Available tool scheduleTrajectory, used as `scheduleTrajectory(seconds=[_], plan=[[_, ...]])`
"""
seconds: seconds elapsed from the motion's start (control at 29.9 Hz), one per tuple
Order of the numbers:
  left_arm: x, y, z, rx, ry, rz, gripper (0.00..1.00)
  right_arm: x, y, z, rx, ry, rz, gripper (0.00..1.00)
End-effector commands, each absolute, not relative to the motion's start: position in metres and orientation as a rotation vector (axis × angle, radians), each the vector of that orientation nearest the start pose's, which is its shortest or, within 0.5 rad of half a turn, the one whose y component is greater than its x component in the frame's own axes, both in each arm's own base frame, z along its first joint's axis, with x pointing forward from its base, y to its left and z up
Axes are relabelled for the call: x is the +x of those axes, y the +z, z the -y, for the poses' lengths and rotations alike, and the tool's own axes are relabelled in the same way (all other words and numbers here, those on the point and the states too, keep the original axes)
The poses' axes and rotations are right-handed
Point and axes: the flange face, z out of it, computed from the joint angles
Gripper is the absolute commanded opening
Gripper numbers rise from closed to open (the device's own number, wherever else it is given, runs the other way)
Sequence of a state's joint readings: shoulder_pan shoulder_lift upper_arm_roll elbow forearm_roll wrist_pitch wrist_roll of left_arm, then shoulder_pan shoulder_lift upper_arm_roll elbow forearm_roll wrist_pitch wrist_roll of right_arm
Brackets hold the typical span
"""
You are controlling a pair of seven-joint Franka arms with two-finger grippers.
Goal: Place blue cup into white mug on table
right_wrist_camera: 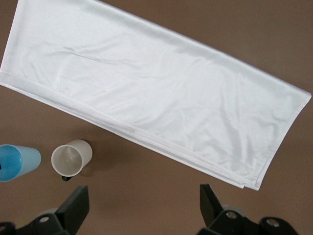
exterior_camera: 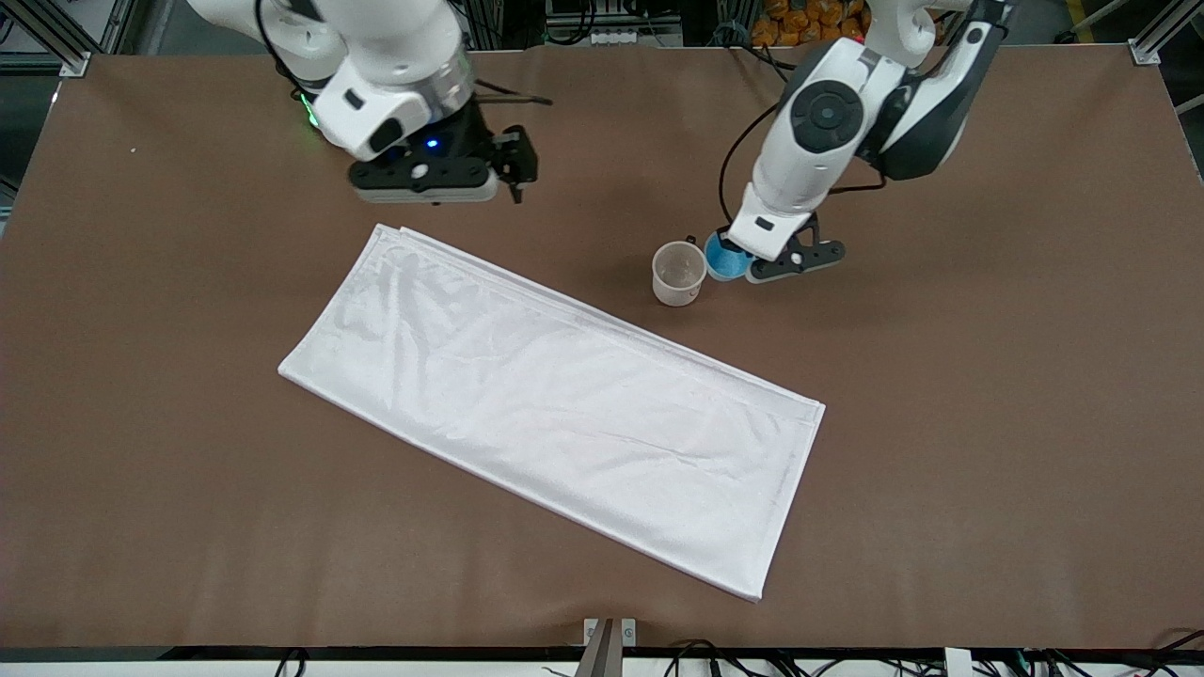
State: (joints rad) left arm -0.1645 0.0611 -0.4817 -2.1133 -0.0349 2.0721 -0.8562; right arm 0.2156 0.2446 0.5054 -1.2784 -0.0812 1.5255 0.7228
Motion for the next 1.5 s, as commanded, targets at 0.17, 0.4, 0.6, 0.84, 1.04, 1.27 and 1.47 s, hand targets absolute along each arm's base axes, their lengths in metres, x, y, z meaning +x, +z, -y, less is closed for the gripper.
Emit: scheduleTrajectory(seconds=[0.17,0.4,0.6,0.84,1.04,1.27,1.47], plan=[[0.419,0.339,0.370,-3.090,0.106,0.398,0.00,0.512,0.658,-0.271,-3.078,0.039,0.164,1.00],[0.413,0.315,0.386,-3.077,0.099,0.408,0.00,0.534,0.660,-0.193,-3.098,0.050,0.278,1.00],[0.413,0.307,0.391,-3.079,0.118,0.393,0.00,0.545,0.650,-0.157,-3.072,0.042,0.281,1.00],[0.438,0.326,0.390,-3.108,0.086,0.427,1.00,0.557,0.639,-0.127,-3.070,0.021,0.298,1.00],[0.505,0.367,0.340,-3.138,-0.004,0.528,1.00,0.565,0.633,-0.113,-3.069,-0.022,0.262,1.00],[0.555,0.399,0.272,-3.170,-0.104,0.487,1.00,0.566,0.622,-0.098,-3.077,-0.043,0.256,1.00],[0.553,0.411,0.243,-3.122,-0.046,0.387,1.00,0.554,0.622,-0.091,-3.091,-0.074,0.257,1.00]])
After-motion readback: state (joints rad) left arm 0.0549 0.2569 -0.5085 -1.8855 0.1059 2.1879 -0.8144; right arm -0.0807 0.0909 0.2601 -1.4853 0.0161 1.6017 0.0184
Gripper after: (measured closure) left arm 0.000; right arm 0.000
